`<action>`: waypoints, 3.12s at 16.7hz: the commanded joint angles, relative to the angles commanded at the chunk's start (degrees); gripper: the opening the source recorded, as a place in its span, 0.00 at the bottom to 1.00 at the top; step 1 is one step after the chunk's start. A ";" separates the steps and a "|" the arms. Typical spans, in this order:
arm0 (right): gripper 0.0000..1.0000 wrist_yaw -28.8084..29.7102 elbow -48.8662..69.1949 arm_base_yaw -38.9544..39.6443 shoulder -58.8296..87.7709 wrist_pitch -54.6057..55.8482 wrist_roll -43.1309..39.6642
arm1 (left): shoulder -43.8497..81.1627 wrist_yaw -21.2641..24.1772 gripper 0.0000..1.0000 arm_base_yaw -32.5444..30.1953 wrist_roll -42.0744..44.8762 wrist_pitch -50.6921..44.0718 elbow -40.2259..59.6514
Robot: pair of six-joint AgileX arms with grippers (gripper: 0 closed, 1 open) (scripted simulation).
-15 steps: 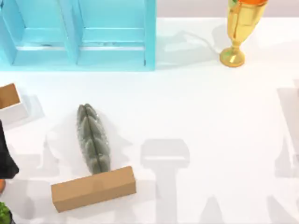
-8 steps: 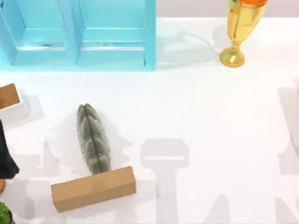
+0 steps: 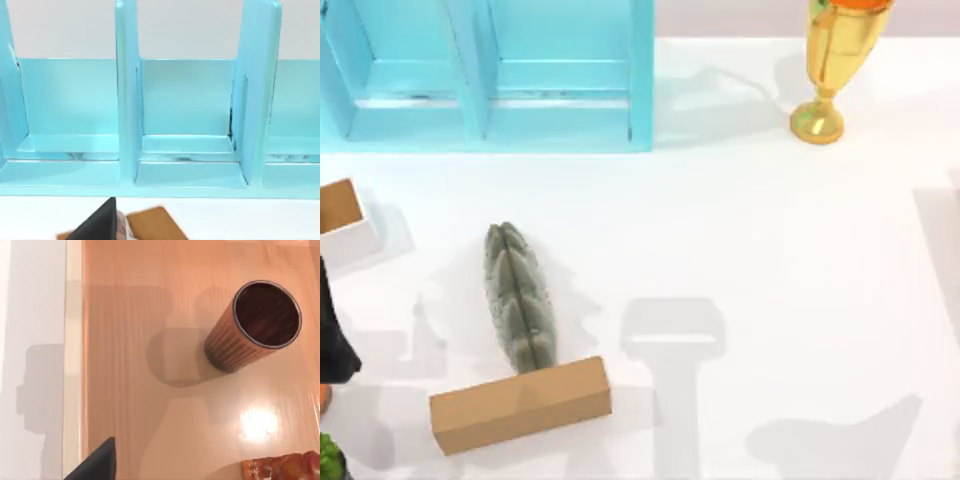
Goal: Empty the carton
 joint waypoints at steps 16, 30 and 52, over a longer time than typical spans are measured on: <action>1.00 0.08 34.61 -14.77 44.81 -32.17 -14.46 | 0.00 0.00 1.00 0.00 0.00 0.00 0.00; 1.00 0.10 21.25 -14.74 49.72 -13.91 -14.34 | 0.00 0.00 1.00 0.00 0.00 0.00 0.00; 0.00 0.10 18.86 -14.62 51.91 -9.32 -14.20 | 0.00 0.00 1.00 0.00 0.00 0.00 0.00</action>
